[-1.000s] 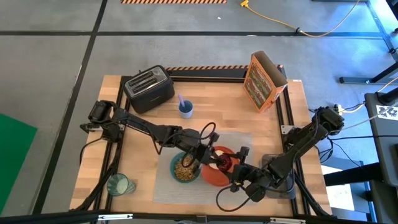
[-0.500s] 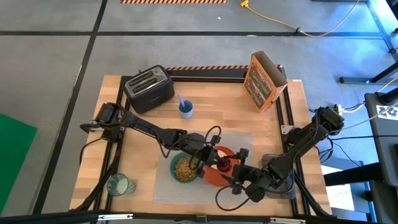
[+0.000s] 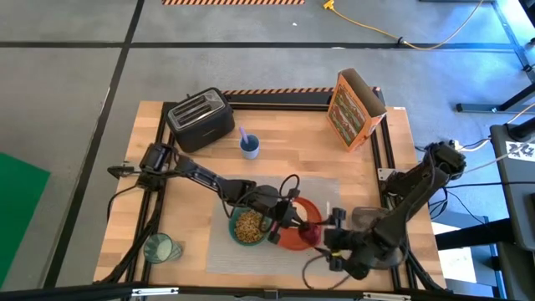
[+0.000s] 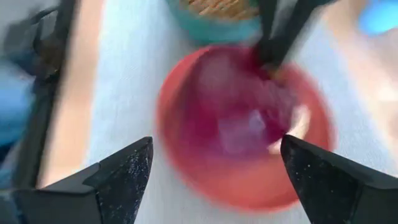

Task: Arrange a breakfast setting
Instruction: Put the red apple on the orange plate

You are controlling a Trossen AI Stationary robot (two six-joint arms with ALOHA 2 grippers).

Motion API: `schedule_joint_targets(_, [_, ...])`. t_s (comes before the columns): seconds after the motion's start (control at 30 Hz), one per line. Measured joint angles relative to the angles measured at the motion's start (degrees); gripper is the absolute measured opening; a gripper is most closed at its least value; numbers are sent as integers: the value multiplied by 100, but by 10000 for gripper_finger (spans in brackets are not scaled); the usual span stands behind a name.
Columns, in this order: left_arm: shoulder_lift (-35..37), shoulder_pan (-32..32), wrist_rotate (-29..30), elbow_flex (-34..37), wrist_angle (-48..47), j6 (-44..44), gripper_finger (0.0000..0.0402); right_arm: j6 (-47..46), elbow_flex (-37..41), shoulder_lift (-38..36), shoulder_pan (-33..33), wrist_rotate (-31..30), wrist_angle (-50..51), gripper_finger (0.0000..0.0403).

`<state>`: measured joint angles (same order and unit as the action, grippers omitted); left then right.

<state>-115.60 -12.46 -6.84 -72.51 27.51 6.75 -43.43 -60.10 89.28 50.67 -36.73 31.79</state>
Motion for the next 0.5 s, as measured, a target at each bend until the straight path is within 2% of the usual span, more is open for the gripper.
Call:
schedule_joint_targets(0.07, [-104, 3, 113, -105, 42, -33, 5, -146, 0, -79, 172, -7, 147, 340])
schedule_joint_targets(0.2, [-320, 2, 219, -308, 7, -66, 5, -241, 0, -140, 351, -436, 298, 340])
schedule_joint_targets(0.5, [-628, -71, 136, -529, -59, -194, 5, -726, 2, -138, 337, -495, 805, 339])
